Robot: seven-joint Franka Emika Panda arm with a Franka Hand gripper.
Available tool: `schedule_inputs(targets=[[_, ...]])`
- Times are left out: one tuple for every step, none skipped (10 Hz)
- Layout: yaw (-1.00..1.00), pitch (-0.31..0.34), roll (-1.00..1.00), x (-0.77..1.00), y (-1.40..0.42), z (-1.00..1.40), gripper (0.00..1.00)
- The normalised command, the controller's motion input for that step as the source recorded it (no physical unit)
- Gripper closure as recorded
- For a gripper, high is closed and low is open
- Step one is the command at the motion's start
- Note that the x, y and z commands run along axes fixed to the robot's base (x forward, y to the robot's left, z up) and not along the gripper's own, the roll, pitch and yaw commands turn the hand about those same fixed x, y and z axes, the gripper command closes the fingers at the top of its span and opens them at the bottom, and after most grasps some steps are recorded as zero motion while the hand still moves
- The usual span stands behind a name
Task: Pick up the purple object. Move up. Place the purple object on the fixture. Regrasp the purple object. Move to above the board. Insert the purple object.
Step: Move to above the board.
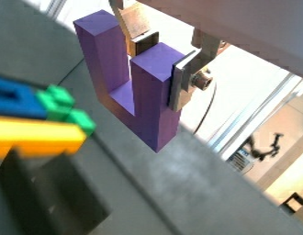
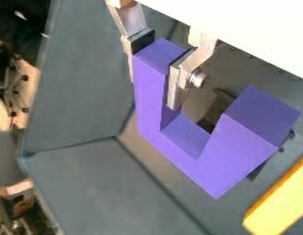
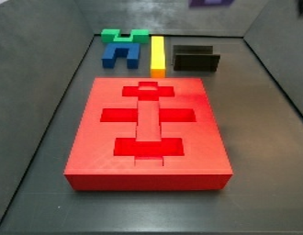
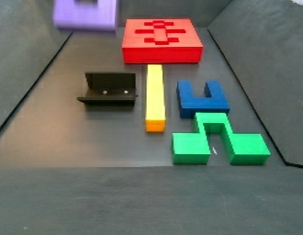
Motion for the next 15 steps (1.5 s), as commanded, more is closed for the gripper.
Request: schedule_inputs(targets=[[0.0,0.029,-0.02,-0.03,0.0,1.4,1.0],[0.0,0.043,-0.02,-0.01,-0.01,0.71,1.0],[0.0,0.056,-0.01,0.02,-0.01,0.32,1.0],[-0.09,0.13,-1.0,-1.34,-1.4,0.29,1.0],[-0.08,0.114,-1.0,-1.37,-1.4,0.31,1.0],[-0.07,0.095,-1.0,-1.4,-1.35,0.31,1.0],[-0.06,0.087,-1.0,-1.4,-1.28,0.26,1.0],[-0.06,0.101,-1.0,-1.4,-1.31,0.28,1.0],[-0.05,0.103,-1.0,-1.4,-1.33,0.29,1.0],[-0.04,0.104,-1.0,-0.78,-0.7,0.14,1.0],[-0.03,0.109,-1.0,-0.32,-0.25,0.03,1.0],[-0.03,0.107,-1.0,-0.16,-0.14,0.04,1.0],[-0.02,0.093,-1.0,-0.12,-0.09,0.03,1.0],[-0.01,0.068,-1.0,-0.11,-0.04,0.0,1.0],[-0.01,0.043,-0.82,-0.08,0.0,0.01,1.0]])
